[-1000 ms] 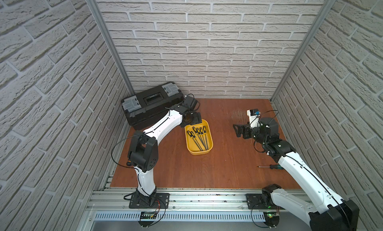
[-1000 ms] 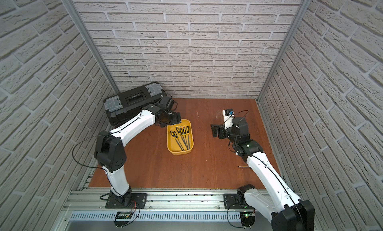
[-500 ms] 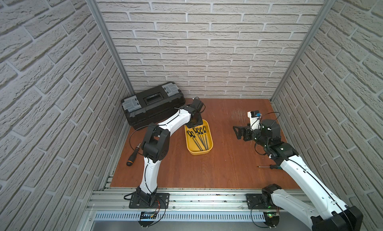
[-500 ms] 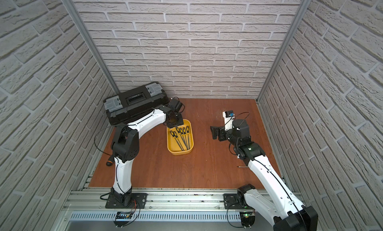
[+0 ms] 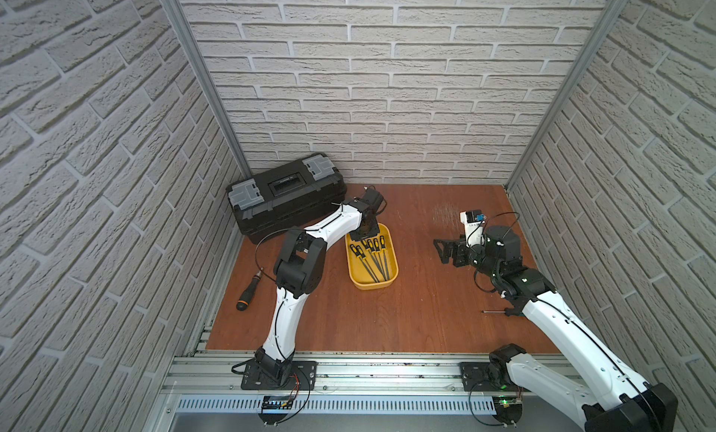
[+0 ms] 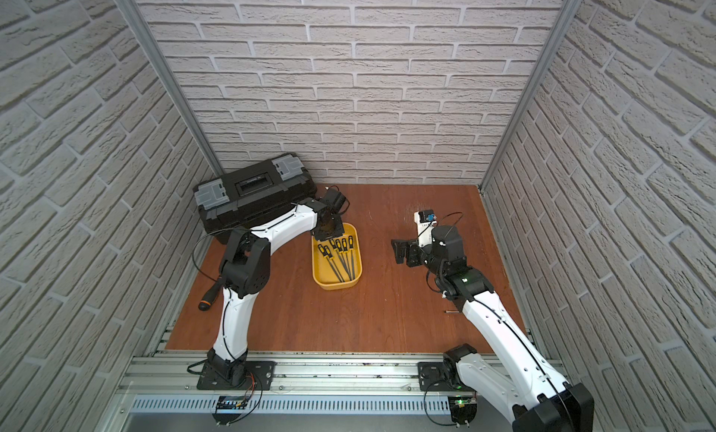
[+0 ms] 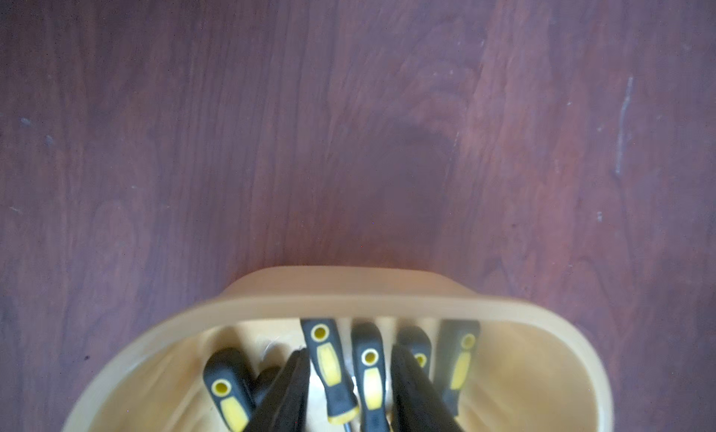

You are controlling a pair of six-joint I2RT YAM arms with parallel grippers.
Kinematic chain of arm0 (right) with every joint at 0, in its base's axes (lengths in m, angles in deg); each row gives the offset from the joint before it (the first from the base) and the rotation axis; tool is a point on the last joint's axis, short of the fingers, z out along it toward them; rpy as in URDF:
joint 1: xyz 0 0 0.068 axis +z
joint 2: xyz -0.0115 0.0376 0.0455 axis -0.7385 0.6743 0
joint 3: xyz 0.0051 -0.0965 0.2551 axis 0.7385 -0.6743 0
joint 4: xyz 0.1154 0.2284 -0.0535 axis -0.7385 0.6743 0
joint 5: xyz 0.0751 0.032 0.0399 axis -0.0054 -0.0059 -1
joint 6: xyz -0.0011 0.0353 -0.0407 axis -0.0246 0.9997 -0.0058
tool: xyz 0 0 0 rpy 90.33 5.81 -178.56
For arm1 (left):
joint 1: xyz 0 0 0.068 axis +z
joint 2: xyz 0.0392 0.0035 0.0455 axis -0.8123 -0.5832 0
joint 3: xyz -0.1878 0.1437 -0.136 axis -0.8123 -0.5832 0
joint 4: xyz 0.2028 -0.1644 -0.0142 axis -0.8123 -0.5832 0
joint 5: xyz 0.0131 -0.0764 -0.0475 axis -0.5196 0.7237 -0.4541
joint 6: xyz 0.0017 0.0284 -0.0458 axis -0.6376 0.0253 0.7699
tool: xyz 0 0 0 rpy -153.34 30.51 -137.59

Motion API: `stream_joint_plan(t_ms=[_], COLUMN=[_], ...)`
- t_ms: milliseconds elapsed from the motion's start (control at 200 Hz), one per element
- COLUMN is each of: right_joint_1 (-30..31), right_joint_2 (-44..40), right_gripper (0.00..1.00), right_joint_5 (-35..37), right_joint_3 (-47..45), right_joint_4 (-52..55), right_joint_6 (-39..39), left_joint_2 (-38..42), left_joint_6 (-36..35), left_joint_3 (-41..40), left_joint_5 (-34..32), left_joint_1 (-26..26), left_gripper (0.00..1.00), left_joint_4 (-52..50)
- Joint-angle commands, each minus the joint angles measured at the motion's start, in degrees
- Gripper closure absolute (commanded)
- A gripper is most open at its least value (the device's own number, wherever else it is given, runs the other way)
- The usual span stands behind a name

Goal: Take the file tool out of the storage box
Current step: Pick up the file tool from the storage box.

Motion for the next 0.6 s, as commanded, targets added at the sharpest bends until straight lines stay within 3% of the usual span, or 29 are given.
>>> stream_joint_plan(t_ms=[0, 595], right_joint_1=[0.7, 1.1], right_joint_2=[0.3, -0.1], right_gripper=[0.01, 0.01], right_joint_5=[0.9, 1.8], right_joint_3=[-0.6, -1.6], right_joint_4=[-1.0, -1.2], right_joint_6=[0.3, 0.4], left_joint_2=[-1.1, -4.0], left_joint_6=[0.9, 1.9], left_joint_3=[1.6, 2.3], left_joint_5=[-2.2, -3.4], left_joint_1=[-0.4, -0.5], left_gripper=[0.61, 0.68], left_joint_4=[-2.0, -2.7])
